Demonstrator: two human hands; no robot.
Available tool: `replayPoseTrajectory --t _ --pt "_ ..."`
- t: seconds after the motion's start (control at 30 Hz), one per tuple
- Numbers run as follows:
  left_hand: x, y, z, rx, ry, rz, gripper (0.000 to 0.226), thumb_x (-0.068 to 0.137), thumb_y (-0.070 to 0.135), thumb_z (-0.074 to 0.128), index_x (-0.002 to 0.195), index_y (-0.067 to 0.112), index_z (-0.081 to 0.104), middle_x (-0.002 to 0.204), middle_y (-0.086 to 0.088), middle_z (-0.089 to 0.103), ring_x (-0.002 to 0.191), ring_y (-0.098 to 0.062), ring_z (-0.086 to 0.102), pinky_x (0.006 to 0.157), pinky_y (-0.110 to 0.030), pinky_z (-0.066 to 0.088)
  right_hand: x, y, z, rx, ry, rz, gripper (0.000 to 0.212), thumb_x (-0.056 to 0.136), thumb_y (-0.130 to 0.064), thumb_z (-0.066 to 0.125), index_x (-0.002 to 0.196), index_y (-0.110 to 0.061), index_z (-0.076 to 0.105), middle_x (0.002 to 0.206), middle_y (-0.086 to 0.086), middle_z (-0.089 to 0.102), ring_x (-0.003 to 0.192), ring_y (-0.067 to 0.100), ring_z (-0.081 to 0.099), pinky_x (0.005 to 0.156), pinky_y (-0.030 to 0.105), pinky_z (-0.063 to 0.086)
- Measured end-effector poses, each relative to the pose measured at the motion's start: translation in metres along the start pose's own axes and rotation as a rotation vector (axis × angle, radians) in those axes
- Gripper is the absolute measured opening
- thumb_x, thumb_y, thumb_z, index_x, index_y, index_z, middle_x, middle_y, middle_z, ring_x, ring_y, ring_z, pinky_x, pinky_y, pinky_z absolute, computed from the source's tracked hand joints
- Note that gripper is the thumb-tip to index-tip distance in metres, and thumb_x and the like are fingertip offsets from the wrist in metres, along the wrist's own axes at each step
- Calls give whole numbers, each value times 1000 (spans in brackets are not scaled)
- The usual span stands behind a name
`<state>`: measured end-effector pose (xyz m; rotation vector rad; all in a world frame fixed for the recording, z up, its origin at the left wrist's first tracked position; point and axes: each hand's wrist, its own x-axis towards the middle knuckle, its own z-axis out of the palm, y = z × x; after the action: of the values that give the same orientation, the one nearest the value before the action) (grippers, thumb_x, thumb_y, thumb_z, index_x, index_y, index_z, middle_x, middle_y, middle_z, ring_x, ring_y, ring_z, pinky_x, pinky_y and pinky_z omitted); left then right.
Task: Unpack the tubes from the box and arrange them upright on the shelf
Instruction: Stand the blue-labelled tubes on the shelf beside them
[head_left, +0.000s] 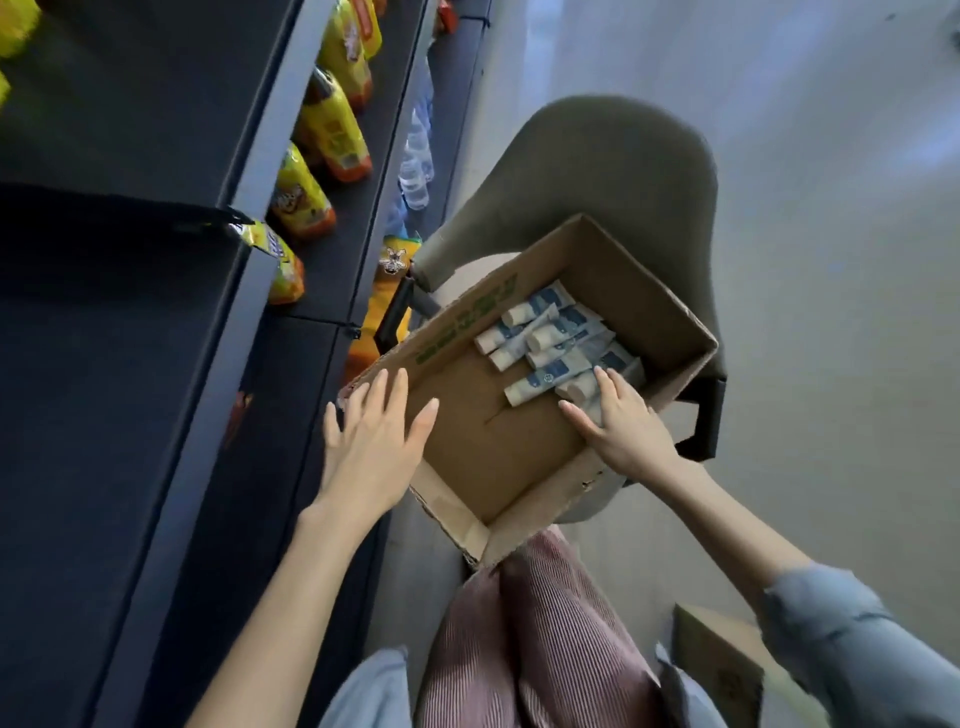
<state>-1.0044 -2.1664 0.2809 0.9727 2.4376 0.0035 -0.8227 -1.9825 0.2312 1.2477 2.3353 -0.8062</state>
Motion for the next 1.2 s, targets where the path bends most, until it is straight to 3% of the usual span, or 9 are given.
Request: replayPoseTrajectory --t 0.23,0.37,0.47,0.6,0.73,0.83,0.97,1.1,1.2 --pt "42 -2 17 -47 -68 53 66 95 56 13 152 22 10 159 -2 14 145 -20 12 117 -43 5 66 -2 32 318 -50 107 82 93 -55 43 150 -6 11 157 13 16 144 27 19 114 38 22" --pt "62 -3 38 -133 -104 52 66 94 58 13 151 25 8 159 1 14 145 -18 12 117 -41 8 108 -5 57 810 -55 425 73 91 -47 55 145 -5 28 148 12 38 133 26 41 109 35 35" --pt "74 -3 54 -212 -136 47 68 93 60 14 151 27 8 159 4 14 145 -16 11 117 -38 9 123 -14 85 1131 -160 672 70 92 -43 55 144 -3 30 147 11 38 131 27 43 104 33 38" --pt "85 -3 71 -365 -193 45 65 94 57 18 151 28 10 159 6 14 144 -13 10 115 -36 11 136 -35 119 1299 -138 799 67 93 -37 56 143 -1 29 145 13 39 131 28 42 101 33 36" --pt "91 -2 81 -381 -214 57 64 94 54 19 151 25 12 158 6 15 145 -13 11 115 -34 11 158 -48 133 1566 -37 853 58 91 -31 61 137 -3 40 137 13 51 124 26 51 104 37 42" --pt "92 0 84 -400 -252 39 63 95 53 21 151 26 12 158 6 14 145 -12 12 115 -35 12 170 -44 135 1624 -35 927 62 90 -34 62 139 -4 37 132 12 52 120 26 53 102 36 42" --pt "90 2 84 -465 -254 27 66 92 56 21 151 28 12 158 8 14 144 -11 13 115 -34 15 180 -37 130 1698 -107 940 48 92 -31 60 132 -8 47 98 6 58 83 18 56 80 32 47" --pt "90 -1 85 -341 -239 26 71 88 60 14 151 28 8 159 7 11 144 -12 10 115 -37 13 182 -42 131 1652 -69 905 41 97 -23 53 133 -6 47 130 12 57 116 24 57 89 33 46" --pt "92 -7 86 -169 -208 29 71 89 59 9 151 25 7 159 3 10 145 -14 8 116 -40 9 169 -50 128 1570 -71 827 28 98 -22 49 122 -9 51 116 10 62 104 25 61 81 37 47"
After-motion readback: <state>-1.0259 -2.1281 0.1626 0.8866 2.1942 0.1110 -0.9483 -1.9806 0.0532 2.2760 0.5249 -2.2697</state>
